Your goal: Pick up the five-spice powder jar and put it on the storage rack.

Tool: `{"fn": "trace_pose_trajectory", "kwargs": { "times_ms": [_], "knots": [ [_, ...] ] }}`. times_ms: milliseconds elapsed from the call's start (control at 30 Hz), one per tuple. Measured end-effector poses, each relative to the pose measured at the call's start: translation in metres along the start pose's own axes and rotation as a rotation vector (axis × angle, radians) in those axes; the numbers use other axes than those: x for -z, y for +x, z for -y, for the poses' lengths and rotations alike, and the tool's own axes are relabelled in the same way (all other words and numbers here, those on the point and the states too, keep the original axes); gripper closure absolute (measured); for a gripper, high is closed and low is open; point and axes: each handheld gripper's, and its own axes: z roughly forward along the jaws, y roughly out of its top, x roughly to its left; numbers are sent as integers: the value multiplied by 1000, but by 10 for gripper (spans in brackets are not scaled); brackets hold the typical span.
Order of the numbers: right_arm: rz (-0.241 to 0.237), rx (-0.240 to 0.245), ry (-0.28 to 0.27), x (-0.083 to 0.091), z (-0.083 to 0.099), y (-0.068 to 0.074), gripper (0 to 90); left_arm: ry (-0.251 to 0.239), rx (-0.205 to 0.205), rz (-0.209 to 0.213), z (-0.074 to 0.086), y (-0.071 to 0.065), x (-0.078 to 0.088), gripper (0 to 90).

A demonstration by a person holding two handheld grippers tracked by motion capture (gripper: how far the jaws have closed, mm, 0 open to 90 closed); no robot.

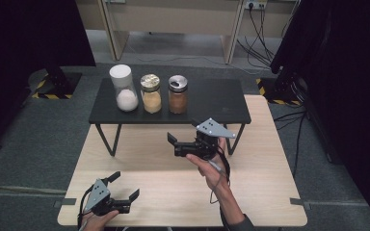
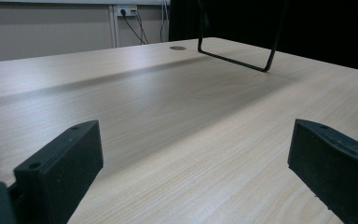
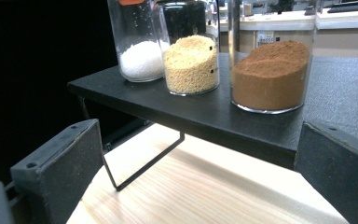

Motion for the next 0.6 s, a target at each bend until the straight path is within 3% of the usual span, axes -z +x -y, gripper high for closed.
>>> {"fn": "trace_pose_trajectory", "kwargs": {
  "times_ms": [600],
  "knots": [
    [-19, 12, 0, 3, 18, 7, 13, 0, 0, -1, 0, 0, 0, 25]
  ]
}}
